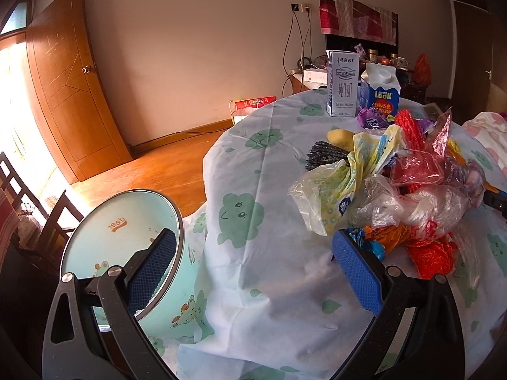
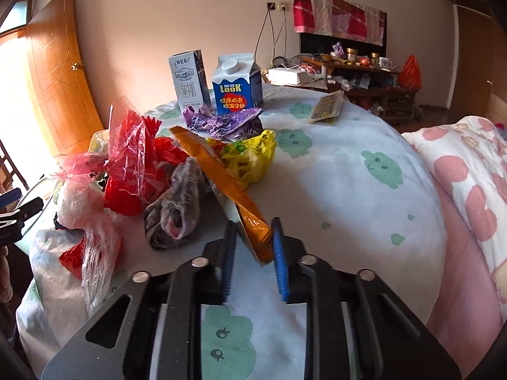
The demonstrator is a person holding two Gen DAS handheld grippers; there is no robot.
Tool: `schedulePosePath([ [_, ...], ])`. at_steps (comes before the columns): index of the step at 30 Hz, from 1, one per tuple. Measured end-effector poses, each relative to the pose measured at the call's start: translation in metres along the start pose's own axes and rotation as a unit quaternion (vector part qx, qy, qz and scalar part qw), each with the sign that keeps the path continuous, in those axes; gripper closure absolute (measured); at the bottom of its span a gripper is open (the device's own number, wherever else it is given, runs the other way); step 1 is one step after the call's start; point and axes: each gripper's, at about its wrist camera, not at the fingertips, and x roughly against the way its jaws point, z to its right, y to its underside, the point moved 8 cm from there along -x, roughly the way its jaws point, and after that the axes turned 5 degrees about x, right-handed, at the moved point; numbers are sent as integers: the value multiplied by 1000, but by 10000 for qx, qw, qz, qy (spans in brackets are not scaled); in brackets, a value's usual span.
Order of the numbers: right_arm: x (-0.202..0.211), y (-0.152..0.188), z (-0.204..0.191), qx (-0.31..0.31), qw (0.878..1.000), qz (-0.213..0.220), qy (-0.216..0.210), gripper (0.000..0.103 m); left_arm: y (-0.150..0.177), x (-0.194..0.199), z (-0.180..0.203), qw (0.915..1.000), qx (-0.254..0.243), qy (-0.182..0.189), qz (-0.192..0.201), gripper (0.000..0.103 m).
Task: Collect trash
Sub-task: 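Grasp the white-yellow plastic bag with the left gripper while the right grasps the orange snack wrapper, then carry the white-yellow bag and orange wrapper over the light-blue bin with both grippers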
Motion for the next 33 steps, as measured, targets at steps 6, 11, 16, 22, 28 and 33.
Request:
schedulePosePath([
  [6,16,-8,11,-11,9993,349,111,98,-9,-10,16,9999,-89,97,-31,12],
  [11,29,-15,20,-36,9980,602,212,98,-9,-26,27,9987,-12,427,-287,48],
  [16,34,-19,13,73,9972,733,130,98,-5,-34,30,9975,23,538,-450,95],
  [22,51,-32,-11,268,9953,927,-42,98,-11,-14,5,9990,104,397,-188,97],
  [28,62,-52,-52,588,9917,1096,-312,98,-15,18,-35,9997,141,148,113,97],
  [33,60,-66,-90,832,9879,1167,-597,98,-8,32,-73,9994,244,-181,190,97],
])
